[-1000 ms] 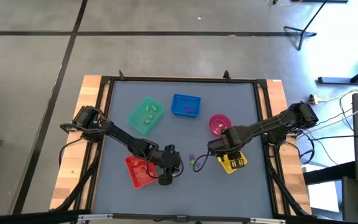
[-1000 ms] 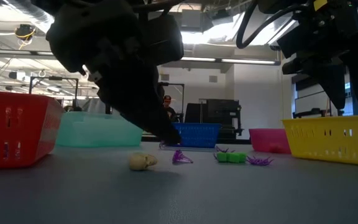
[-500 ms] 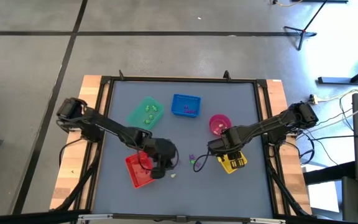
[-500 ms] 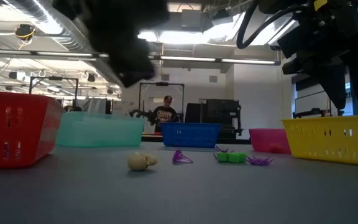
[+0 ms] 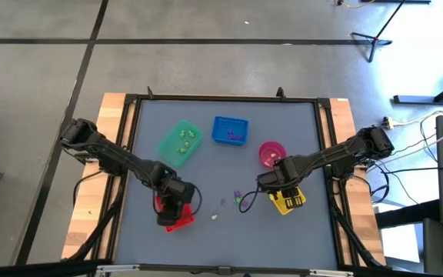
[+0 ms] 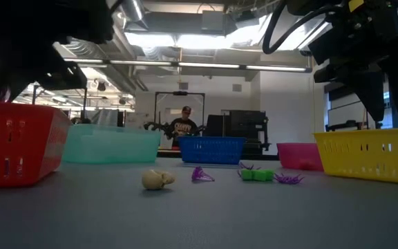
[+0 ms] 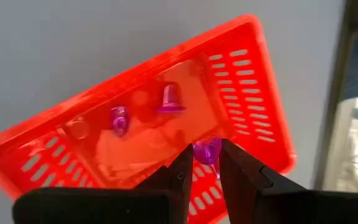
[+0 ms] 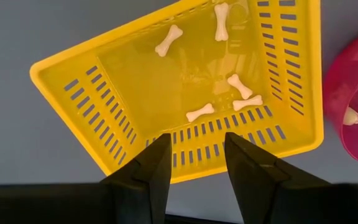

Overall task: Sort Halloween decoration
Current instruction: Put the purple witch hat toy into the orange bin, then put the yellow skull toy into the red bin

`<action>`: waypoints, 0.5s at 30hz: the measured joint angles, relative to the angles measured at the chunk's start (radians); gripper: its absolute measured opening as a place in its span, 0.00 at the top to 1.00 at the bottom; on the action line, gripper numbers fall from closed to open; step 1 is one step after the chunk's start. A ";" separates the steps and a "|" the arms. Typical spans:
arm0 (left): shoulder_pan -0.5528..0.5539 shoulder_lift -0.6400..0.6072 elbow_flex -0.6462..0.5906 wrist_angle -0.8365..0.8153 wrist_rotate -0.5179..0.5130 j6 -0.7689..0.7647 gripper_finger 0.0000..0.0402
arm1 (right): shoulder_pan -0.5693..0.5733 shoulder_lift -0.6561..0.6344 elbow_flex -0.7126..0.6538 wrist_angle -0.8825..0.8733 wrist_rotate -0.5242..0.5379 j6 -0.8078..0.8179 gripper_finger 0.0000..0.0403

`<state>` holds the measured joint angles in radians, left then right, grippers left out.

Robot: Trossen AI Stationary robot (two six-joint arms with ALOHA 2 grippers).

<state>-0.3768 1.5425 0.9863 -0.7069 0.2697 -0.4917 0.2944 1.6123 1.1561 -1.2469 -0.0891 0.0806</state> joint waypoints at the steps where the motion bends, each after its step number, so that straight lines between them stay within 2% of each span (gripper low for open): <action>1: -0.007 0.000 0.000 -0.006 -0.024 -0.002 0.86 | 0.000 0.000 0.000 0.000 0.000 0.000 0.63; 4: -0.020 0.000 0.000 -0.012 -0.096 -0.032 0.86 | 0.000 0.000 0.000 0.000 0.000 0.000 0.63; 8: -0.021 0.000 0.000 -0.011 -0.142 -0.086 0.82 | 0.000 0.000 0.000 0.000 0.000 0.000 0.63; 15: -0.021 0.000 0.000 -0.012 -0.151 -0.110 0.69 | 0.000 0.000 0.000 0.000 0.000 0.000 0.63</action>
<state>-0.3981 1.5425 0.9863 -0.7188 0.1185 -0.6014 0.2945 1.6123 1.1563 -1.2472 -0.0894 0.0807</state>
